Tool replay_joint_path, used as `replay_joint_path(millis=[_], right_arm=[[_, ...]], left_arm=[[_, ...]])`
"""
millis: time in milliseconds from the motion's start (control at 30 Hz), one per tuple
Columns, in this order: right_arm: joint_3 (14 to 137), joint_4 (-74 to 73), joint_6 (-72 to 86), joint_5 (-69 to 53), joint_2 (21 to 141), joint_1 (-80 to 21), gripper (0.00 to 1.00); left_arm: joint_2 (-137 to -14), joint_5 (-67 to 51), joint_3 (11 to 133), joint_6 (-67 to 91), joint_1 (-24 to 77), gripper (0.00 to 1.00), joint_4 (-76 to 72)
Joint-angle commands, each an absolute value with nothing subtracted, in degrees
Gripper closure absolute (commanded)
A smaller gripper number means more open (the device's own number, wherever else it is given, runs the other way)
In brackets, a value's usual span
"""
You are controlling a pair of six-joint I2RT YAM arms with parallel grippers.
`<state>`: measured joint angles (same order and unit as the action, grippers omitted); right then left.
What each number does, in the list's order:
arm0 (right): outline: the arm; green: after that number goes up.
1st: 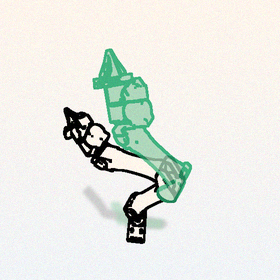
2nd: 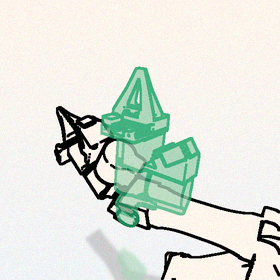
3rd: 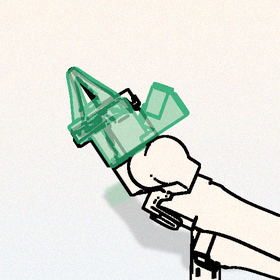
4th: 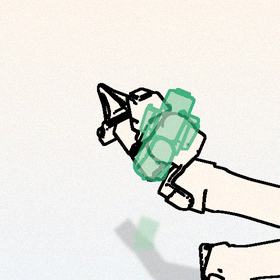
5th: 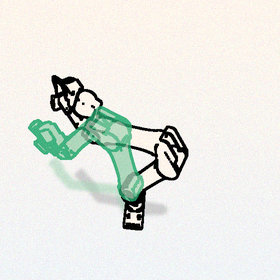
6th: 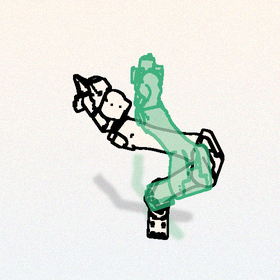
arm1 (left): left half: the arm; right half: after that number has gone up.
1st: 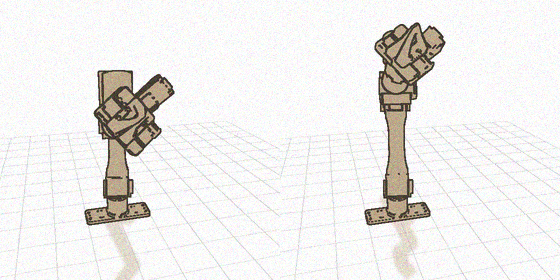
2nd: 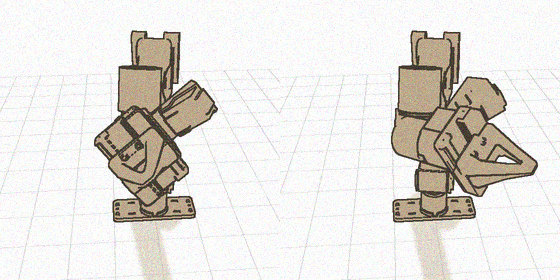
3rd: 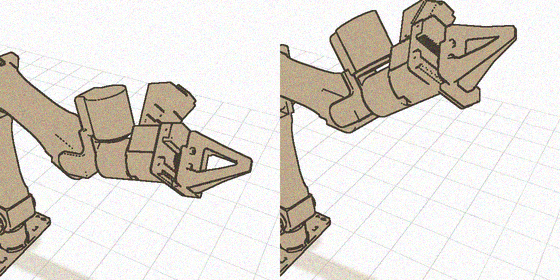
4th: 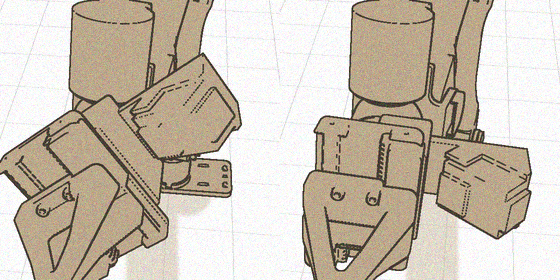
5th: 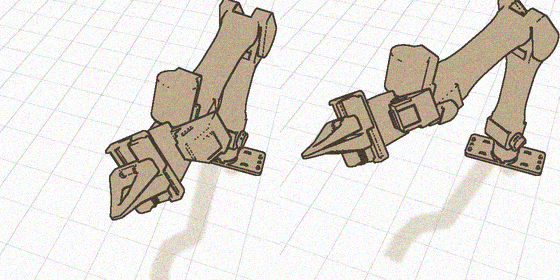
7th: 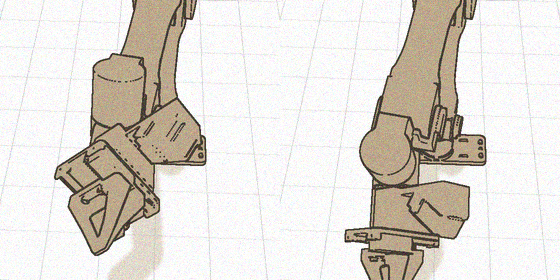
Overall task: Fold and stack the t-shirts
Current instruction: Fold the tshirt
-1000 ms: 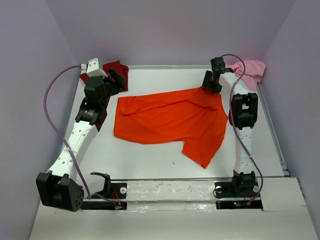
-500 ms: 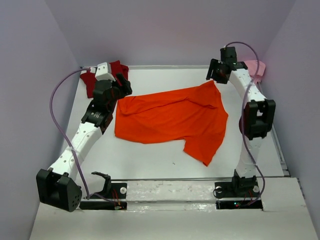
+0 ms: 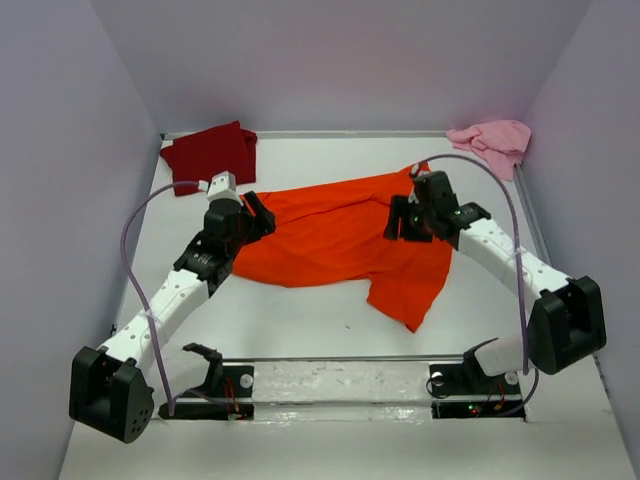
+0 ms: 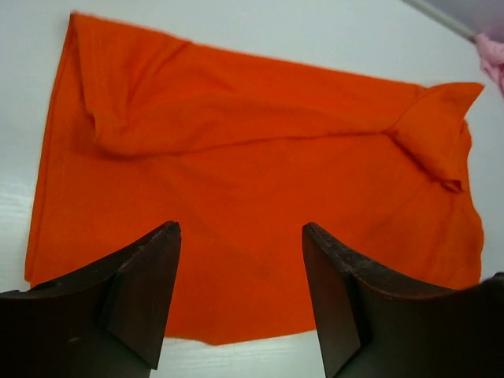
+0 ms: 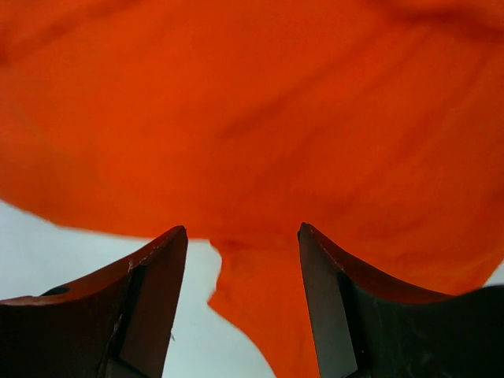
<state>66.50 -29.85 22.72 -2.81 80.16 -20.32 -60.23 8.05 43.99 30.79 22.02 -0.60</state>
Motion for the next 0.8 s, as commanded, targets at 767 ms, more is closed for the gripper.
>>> replay_joint_path(millis=[767], right_arm=[[56.34,-28.65,22.41,-1.05,73.13,-24.52,0.36]], left_arm=[[-69.16,19.43,30.50,43.33,25.22,0.32,4.39]])
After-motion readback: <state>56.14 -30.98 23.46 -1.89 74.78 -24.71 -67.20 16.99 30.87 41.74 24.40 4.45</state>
